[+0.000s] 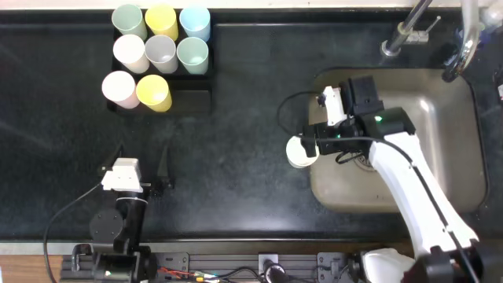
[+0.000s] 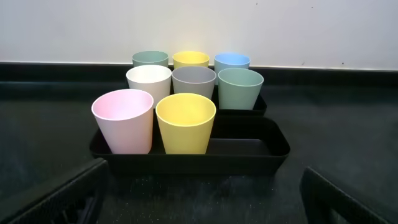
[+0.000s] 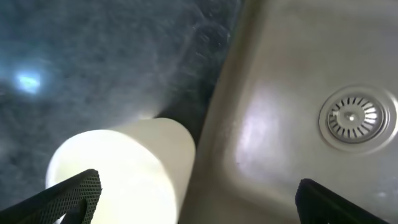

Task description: Store Cups

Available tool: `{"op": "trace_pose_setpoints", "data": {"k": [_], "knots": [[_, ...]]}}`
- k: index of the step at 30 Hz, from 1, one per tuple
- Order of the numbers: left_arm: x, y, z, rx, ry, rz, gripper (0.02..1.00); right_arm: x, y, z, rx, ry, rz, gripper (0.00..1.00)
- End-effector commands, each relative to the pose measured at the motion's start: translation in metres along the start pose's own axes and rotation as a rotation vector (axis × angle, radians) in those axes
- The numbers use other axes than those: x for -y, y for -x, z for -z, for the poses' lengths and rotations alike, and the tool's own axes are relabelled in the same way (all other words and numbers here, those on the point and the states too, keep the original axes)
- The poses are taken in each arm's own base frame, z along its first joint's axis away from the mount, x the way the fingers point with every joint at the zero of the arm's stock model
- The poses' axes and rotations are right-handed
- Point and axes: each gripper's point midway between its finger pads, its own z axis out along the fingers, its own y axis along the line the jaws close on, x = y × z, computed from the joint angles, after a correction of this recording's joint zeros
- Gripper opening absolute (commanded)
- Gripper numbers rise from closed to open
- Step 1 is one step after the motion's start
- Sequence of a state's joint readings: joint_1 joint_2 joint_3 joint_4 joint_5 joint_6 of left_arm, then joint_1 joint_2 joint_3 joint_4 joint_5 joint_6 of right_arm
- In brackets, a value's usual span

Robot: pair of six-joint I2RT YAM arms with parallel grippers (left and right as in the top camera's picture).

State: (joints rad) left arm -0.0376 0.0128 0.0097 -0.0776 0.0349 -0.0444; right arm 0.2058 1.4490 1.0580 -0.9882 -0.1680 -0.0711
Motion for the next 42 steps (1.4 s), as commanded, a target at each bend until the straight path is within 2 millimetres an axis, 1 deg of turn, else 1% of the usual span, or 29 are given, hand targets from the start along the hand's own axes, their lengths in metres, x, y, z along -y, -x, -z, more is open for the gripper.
{"op": "trace_pose_setpoints", "data": {"k": [1,5,10,13,14,22,27,30,33,34,39,42], "knots": [[0.002,0.000,0.000,0.005,-0.012,-0.022,1.000,0.006,-0.007,-0.014,-0.053,-0.012,0.001,0.998],[0.002,0.000,0.000,0.004,-0.012,-0.022,1.000,0.007,-0.008,-0.018,-0.066,-0.012,-0.006,0.996],[0.002,0.000,0.000,0.005,-0.012,-0.022,0.998,0.008,0.000,-0.018,-0.036,-0.021,-0.007,1.000],[0.002,0.001,0.000,0.005,-0.012,-0.022,1.000,0.015,0.000,-0.018,-0.035,-0.063,-0.007,0.886],[0.002,0.001,0.000,0.005,-0.012,-0.022,1.000,0.016,-0.001,-0.018,-0.037,-0.064,-0.007,0.864],[0.002,0.000,0.000,0.005,-0.012,-0.022,1.000,0.014,0.000,-0.019,-0.039,-0.053,-0.006,0.803],[0.002,0.001,0.000,0.005,-0.012,-0.022,1.000,0.011,0.001,-0.026,-0.047,-0.051,-0.001,0.766],[0.002,0.001,0.000,0.005,-0.012,-0.022,1.000,0.010,0.003,-0.030,-0.047,-0.051,0.006,0.722],[0.002,0.001,0.000,0.005,-0.012,-0.022,1.000,0.007,0.006,-0.034,-0.040,-0.050,0.003,0.641],[0.002,0.001,0.000,0.005,-0.012,-0.022,1.000,0.005,0.007,-0.035,-0.037,-0.048,0.004,0.592],[0.002,0.001,0.000,0.005,-0.012,-0.022,1.000,-0.006,0.006,-0.037,-0.041,-0.040,0.011,0.231],[0.002,0.000,0.000,0.005,-0.012,-0.022,1.000,-0.011,0.004,-0.037,-0.047,-0.038,0.015,0.084]]}}
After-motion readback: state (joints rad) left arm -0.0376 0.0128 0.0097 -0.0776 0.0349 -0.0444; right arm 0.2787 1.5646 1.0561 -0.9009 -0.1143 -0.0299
